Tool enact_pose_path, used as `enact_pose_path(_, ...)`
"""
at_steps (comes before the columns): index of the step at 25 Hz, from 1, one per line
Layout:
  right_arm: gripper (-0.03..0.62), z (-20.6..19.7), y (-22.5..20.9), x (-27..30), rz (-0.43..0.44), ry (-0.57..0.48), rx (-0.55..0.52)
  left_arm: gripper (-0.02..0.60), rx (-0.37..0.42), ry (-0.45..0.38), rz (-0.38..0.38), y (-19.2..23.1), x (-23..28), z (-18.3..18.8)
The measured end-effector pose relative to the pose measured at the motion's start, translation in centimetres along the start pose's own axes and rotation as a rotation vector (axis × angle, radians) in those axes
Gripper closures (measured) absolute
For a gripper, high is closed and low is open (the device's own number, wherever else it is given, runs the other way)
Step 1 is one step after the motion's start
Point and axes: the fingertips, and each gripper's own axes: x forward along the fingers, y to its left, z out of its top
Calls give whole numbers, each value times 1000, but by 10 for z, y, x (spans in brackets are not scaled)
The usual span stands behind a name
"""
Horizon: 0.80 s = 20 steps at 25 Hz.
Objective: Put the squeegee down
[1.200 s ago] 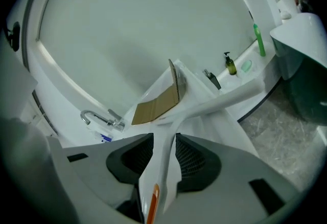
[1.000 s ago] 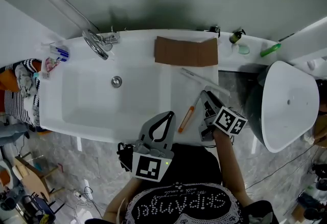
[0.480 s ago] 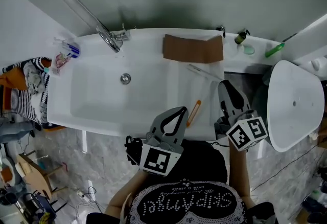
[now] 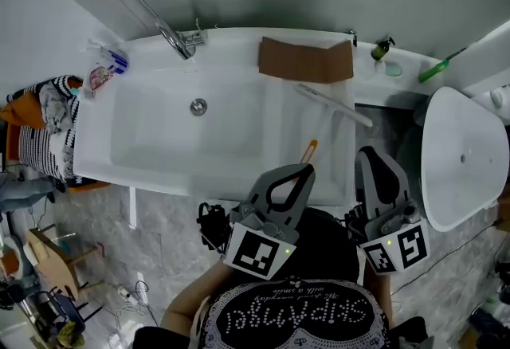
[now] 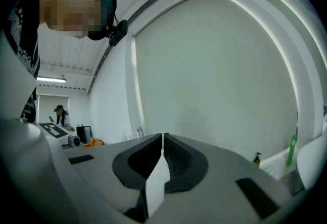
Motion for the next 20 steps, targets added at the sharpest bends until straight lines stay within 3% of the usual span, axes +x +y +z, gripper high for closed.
enact_pose_path(3,565,-19,19,-11,25,36,12,577,24,-13,-64,-21,-1,4)
enact_pose_path(9,565,-42,39,-21,41,95,-23,577,-5,-23,-2,-20,-6,-5)
enact_pose_path(20,565,-40,30,-18,32,93,-60,578,9,-41,-18,-22,6,2)
